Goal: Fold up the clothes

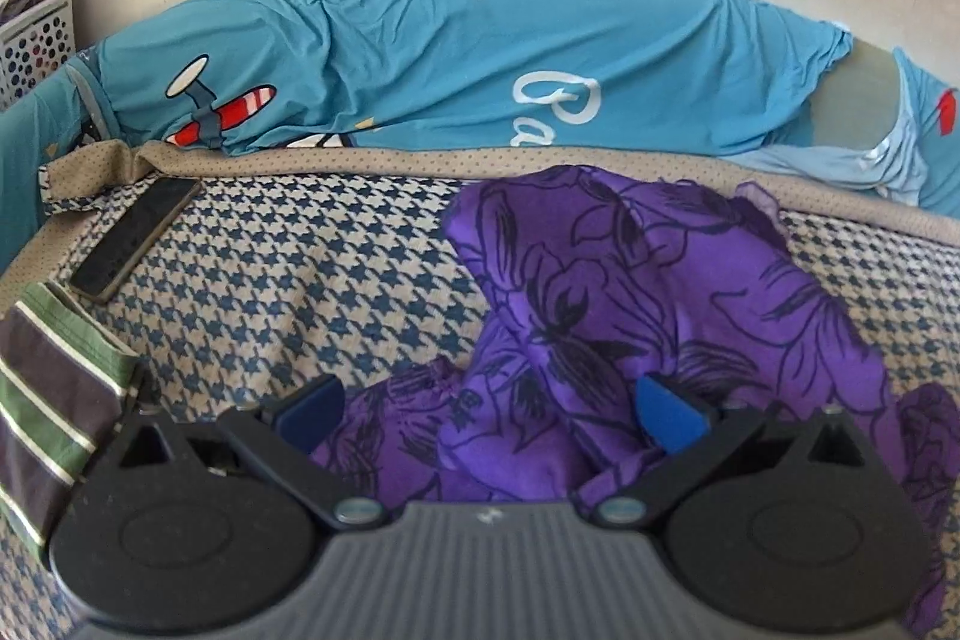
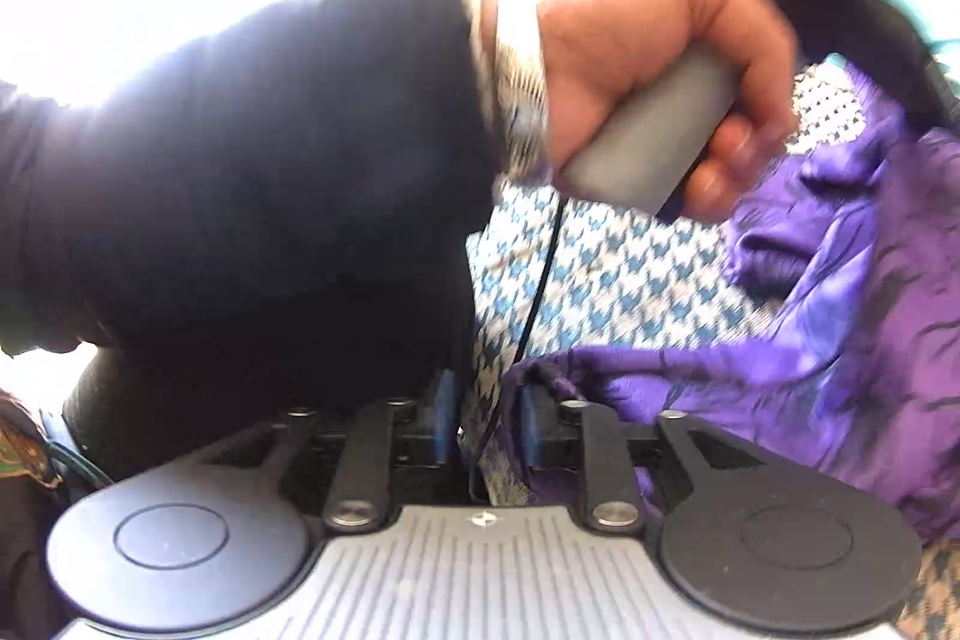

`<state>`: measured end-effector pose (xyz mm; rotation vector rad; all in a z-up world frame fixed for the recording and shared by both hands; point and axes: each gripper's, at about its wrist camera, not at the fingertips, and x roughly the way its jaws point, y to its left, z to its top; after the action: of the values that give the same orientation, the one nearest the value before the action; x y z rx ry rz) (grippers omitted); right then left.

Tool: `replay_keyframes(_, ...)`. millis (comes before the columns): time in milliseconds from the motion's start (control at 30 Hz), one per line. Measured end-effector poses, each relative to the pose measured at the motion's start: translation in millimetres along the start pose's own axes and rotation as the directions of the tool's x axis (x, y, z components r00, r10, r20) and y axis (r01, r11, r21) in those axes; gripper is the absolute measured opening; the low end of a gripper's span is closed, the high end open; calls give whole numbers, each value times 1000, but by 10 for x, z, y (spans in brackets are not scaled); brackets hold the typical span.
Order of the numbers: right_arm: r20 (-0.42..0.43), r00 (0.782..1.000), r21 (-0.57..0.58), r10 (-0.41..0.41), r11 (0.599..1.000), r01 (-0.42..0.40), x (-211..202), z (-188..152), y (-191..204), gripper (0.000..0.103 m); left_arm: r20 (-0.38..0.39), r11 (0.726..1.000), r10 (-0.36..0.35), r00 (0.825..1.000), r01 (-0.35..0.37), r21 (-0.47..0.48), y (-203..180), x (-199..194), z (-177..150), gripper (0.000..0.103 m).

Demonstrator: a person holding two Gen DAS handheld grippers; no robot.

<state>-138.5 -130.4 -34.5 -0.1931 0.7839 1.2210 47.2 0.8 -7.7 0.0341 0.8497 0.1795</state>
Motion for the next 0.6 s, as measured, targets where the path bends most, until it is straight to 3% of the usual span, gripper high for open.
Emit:
replay_keyframes(133, 32, 998, -2, -50, 999, 50, -151, 20, -80, 40, -81, 987, 154, 985, -150, 49, 36, 205, -23, 103)
replay_keyframes(267, 77, 989, 16, -123, 992, 122, -294, 67, -191, 41, -175, 992, 79, 981, -94, -80, 293, 320, -35, 103)
replay_keyframes(400, 154, 965, 89, -214, 975, 202, -447, 199, -434, 43, -169, 977, 124, 978, -151, -154, 469, 308, -34, 103)
replay_keyframes(533, 199, 920, 181, -337, 935, 304, -568, 183, -616, 43, -172, 952, 160, 972, -198, -233, 628, 290, -4, 103)
replay_keyframes(600, 209, 906, 227, -368, 920, 321, -532, 198, -751, 43, -176, 947, 145, 974, -188, -259, 676, 288, -1, 103)
